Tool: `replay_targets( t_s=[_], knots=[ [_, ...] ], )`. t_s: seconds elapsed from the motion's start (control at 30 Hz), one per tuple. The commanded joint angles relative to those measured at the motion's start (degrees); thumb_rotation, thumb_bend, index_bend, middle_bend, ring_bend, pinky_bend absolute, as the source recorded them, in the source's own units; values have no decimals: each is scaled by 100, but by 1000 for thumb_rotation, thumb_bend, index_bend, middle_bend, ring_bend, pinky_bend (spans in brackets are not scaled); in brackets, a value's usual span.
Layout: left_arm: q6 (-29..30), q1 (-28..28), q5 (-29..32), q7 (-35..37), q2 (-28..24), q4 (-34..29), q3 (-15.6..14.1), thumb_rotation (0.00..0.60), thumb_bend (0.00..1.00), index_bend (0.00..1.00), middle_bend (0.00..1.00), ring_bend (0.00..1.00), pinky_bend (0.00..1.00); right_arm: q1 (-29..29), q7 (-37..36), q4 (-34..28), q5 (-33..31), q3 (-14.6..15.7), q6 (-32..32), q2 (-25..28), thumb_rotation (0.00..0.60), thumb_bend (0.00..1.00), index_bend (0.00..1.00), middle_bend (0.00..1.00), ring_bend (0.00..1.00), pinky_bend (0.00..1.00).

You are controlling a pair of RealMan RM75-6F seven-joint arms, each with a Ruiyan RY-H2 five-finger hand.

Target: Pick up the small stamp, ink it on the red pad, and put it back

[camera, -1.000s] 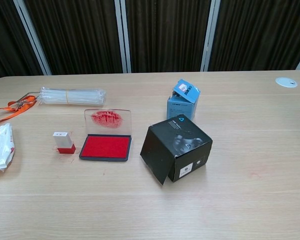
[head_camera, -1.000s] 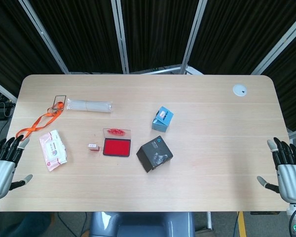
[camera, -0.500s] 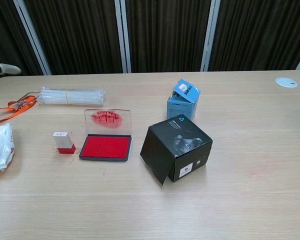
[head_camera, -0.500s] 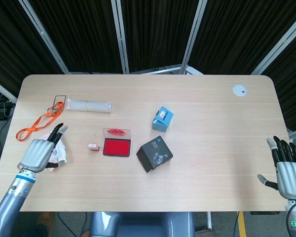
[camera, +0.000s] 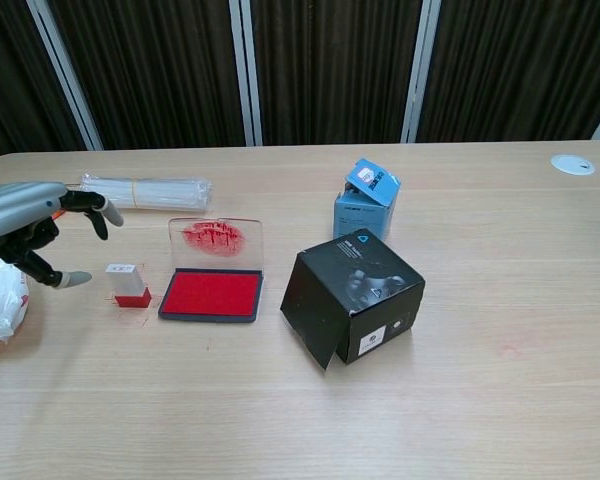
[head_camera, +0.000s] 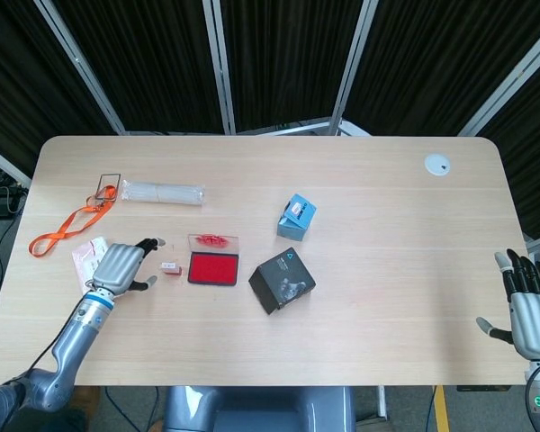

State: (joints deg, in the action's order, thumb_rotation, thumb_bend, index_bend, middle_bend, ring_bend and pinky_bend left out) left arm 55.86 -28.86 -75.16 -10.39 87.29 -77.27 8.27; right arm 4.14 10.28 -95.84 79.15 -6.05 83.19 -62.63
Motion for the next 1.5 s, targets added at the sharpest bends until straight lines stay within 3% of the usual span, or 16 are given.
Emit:
replay_targets(
  t_s=[0.03, 1.5],
  knots=[
    [-47, -84, 42, -31, 132, 139, -44, 600, 240, 270, 318, 894, 958, 6, 1, 6, -20, -2, -15, -1, 600, 0, 0, 0, 0, 0],
    [79, -378, 5, -137, 1065, 1363, -266, 600, 366, 429, 456, 894, 956, 90, -135, 147, -314, -56, -217, -7, 600, 0, 0, 0, 0, 0]
  ],
)
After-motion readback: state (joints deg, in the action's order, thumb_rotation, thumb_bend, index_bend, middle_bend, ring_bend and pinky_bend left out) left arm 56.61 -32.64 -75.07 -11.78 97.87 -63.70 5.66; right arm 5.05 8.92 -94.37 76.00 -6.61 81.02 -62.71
